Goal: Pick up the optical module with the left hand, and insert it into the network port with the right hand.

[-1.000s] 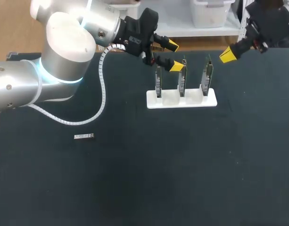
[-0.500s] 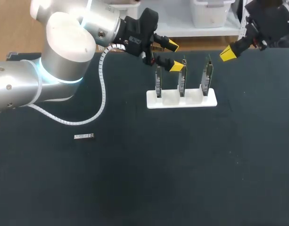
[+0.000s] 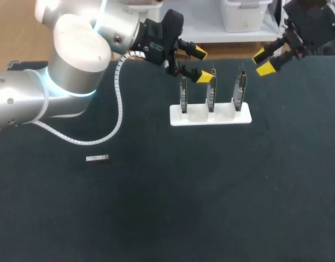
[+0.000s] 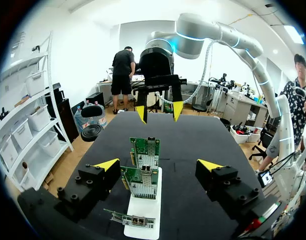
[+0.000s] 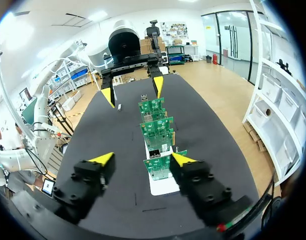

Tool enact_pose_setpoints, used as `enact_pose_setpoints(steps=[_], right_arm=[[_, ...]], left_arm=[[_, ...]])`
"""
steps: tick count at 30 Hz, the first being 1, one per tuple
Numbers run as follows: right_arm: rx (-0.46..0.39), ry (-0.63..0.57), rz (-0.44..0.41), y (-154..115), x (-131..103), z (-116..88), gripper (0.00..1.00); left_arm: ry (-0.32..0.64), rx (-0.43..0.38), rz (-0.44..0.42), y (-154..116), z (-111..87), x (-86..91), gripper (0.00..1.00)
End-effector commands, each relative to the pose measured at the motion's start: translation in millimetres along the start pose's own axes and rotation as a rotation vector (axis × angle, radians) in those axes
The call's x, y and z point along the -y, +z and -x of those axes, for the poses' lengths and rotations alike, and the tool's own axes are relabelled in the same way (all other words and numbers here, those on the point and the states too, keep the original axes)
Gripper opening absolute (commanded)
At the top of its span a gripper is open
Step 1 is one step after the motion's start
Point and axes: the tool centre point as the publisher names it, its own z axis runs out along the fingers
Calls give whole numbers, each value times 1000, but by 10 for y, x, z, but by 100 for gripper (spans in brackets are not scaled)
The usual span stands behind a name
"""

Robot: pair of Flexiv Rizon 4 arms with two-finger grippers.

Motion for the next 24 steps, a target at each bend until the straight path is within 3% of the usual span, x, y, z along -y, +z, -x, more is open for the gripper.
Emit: enact_pose_setpoints(steps=[1,13,19,24], right_arm=[[-1,0,-2,3,-6,2,100],[-1,0,-2,3,-6,2,100],[-1,0,-2,3,-6,2,100],[-1,0,-2,3,-6,2,100]], left_arm=[[0,-3,-2,3,5,-12,100],[7,11,-5,-27,11,-13,100],[14,32,83,-342,82,-83,100],[31,-12,188,-708,37,-113,100]])
